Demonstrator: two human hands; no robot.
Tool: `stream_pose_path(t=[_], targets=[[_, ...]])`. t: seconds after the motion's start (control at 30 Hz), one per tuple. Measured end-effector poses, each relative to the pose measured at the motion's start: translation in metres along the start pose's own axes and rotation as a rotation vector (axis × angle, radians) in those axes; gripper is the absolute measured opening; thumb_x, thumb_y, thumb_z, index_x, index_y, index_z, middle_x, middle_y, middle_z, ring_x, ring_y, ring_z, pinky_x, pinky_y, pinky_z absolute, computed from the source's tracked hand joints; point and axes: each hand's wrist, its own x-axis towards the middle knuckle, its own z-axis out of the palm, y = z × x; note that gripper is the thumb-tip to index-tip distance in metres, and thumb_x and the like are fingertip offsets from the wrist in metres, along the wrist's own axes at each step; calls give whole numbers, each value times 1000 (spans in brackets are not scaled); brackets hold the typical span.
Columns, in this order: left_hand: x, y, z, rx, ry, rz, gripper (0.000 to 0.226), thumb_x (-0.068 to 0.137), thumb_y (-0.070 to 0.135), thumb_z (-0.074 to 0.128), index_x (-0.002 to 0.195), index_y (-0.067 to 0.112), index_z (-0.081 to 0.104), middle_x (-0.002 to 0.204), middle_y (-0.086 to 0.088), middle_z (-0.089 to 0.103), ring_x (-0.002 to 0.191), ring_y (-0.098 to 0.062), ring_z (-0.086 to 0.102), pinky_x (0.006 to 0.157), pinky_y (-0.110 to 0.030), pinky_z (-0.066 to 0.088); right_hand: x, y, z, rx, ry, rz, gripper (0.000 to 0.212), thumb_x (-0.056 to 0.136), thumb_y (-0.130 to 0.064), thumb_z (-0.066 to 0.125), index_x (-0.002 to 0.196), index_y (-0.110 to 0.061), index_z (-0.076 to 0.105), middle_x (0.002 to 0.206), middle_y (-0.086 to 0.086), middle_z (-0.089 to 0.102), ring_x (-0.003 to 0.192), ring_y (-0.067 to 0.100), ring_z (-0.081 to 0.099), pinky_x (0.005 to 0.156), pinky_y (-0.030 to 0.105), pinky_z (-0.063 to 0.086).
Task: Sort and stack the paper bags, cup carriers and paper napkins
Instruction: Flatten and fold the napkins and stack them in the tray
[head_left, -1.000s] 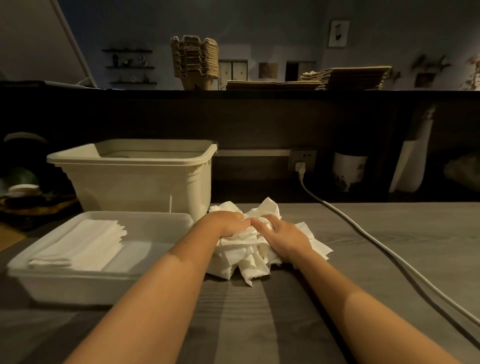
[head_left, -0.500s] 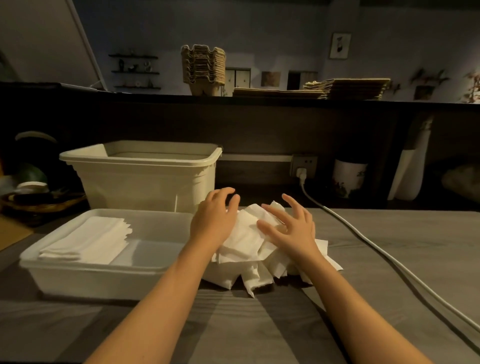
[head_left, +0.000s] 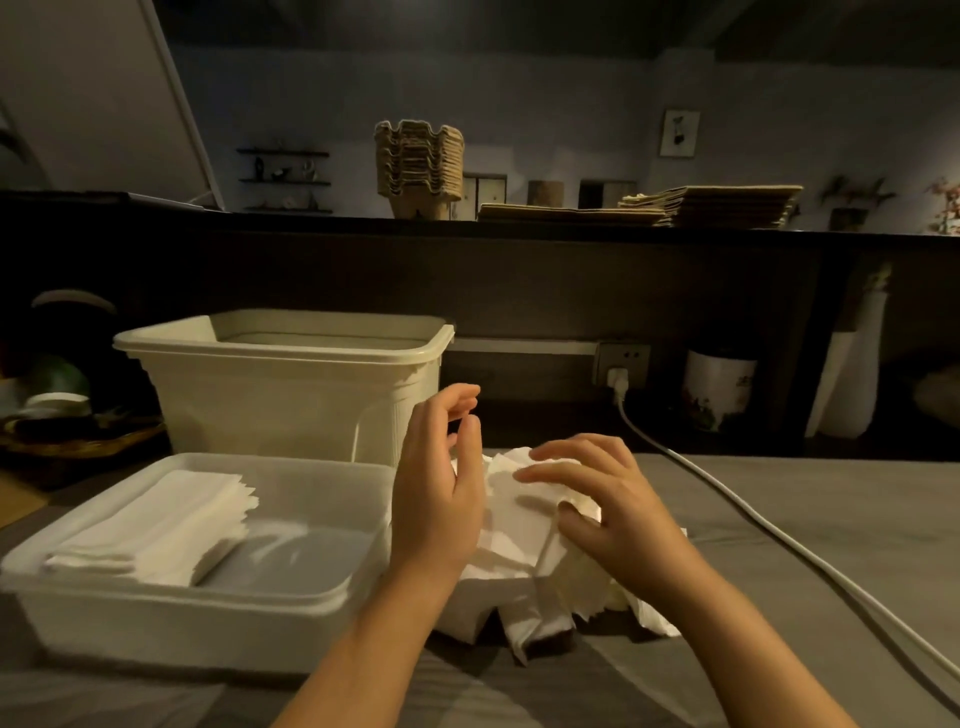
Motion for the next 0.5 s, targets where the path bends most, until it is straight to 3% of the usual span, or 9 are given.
stream_pose_path(t=[0.13, 0.3, 0.37, 0.5], targets=[[-1, 2, -1, -19, -1, 4, 23, 96, 24, 41, 105, 45, 44, 108, 21, 53, 105, 6, 51, 83, -5, 42, -2, 2, 2, -132, -57, 20, 38, 92, -24, 54, 118, -51, 50, 121, -34, 25, 111, -12, 7, 87, 1, 20], [-1, -3, -3, 32, -110, -74, 20, 96, 19, 45, 106, 37, 47, 105, 20, 52, 98, 14, 48, 75, -1, 41, -2, 6, 6, -143, 4, 102, 34, 93, -27, 54, 121, -46, 54, 125, -21, 37, 118, -1, 26, 84, 12, 27], [-2, -5, -2, 92, -174, -106, 18, 96, 23, 46, 108, 37, 46, 103, 19, 52, 94, 15, 48, 71, -3, 40, -2, 8, 10, -96, 76, 149, 28, 92, -24, 57, 112, -43, 61, 114, -21, 39, 111, 0, 32, 77, 13, 31], [-3, -6, -1, 153, -244, -156, 24, 95, 30, 46, 119, 31, 46, 111, 11, 53, 96, 0, 51, 71, -9, 41, -1, 10, 15, 68, 404, 194, 26, 86, -15, 63, 88, -40, 63, 93, -21, 43, 90, 3, 46, 73, 19, 41]])
